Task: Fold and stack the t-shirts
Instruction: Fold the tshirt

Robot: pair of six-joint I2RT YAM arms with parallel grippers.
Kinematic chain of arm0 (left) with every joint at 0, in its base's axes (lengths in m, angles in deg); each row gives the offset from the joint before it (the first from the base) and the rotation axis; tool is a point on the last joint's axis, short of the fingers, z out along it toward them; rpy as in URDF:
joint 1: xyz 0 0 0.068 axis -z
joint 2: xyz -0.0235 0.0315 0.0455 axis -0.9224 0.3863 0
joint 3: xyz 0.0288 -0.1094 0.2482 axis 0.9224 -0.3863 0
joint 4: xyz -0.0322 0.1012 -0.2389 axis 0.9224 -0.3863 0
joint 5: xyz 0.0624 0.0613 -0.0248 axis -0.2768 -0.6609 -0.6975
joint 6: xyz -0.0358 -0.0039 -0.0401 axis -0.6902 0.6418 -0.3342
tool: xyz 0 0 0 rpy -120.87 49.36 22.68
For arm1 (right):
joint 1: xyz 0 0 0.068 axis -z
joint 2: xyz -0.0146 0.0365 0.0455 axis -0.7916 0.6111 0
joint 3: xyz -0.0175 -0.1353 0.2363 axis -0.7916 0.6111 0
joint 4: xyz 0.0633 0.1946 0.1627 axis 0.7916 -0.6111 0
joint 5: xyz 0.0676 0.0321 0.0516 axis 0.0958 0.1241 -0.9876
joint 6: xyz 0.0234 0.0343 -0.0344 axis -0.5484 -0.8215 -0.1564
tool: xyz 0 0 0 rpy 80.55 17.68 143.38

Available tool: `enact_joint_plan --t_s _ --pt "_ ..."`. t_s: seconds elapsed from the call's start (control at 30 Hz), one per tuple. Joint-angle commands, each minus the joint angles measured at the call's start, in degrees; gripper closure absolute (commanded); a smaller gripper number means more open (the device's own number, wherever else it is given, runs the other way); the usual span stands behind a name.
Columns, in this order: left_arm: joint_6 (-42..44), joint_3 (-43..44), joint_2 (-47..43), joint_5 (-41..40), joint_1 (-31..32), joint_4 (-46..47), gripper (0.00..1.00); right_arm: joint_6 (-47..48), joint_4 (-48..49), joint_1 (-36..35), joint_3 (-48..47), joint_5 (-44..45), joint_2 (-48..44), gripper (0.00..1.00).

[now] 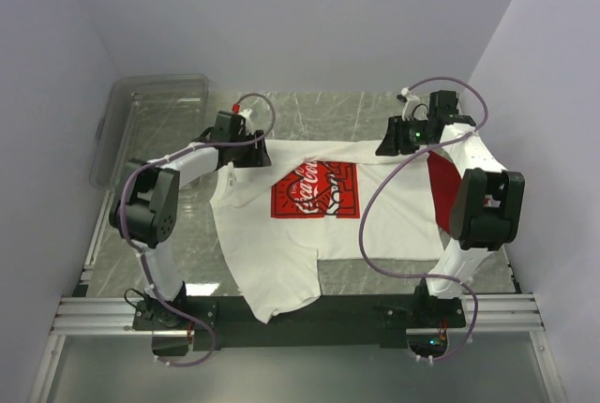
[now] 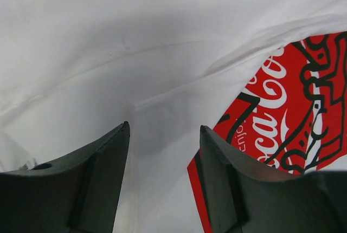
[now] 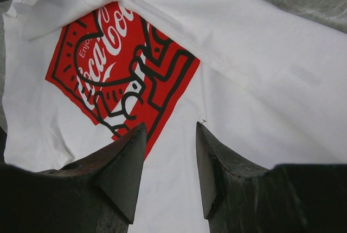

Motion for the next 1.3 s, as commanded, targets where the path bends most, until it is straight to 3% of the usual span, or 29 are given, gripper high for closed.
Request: enact_joint_plan --t_s 0.0,0.17,0.27,0.5,0.83,0.97,1.0,1.13,1.2,1.27 --pt "1.62 3.64 2.76 2.04 1.38 -1.96 0.41 -0.97 2.09 0.19 0.78 -1.16 -2.26 0.51" --pt "1.71 5.22 5.93 0.90 2.17 -2.75 0.43 -1.06 2.44 1.51 1.39 -2.22 -2.70 0.52" --pt "2.05 5.93 6.63 0.64 2.52 -3.72 0.52 -1.14 2.53 2.12 1.66 -3.00 -3.05 0.52" --pt "2.41 5.49 4.26 -0.51 3.22 -4.07 0.85 -0.97 2.44 2.83 2.10 -4.15 -3.49 0.52" --pt "4.17 -0.29 -5.13 0.89 6.82 -4.08 0.99 -0.53 1.92 3.00 2.19 -4.15 -3.93 0.52" --pt "5.83 -3.29 -6.99 5.54 8.58 -7.22 0.92 -0.27 1.65 3.44 1.92 -4.06 -3.93 0.52" --pt "6.18 -3.73 -6.90 6.51 9.11 -8.46 0.80 -0.27 1.65 3.70 1.92 -3.98 -4.02 0.52" --pt "7.60 -6.89 -8.56 3.46 11.48 -12.07 0.59 0.08 1.39 3.97 1.75 -3.62 -3.76 0.52" --pt "6.81 -9.27 -11.37 -1.81 11.75 -11.03 0.39 0.26 1.30 3.97 1.66 -3.36 -3.58 0.52" --pt "5.93 -11.37 -17.52 -6.46 11.84 -9.71 0.38 0.44 0.95 4.06 1.57 -3.27 -3.58 0.52"
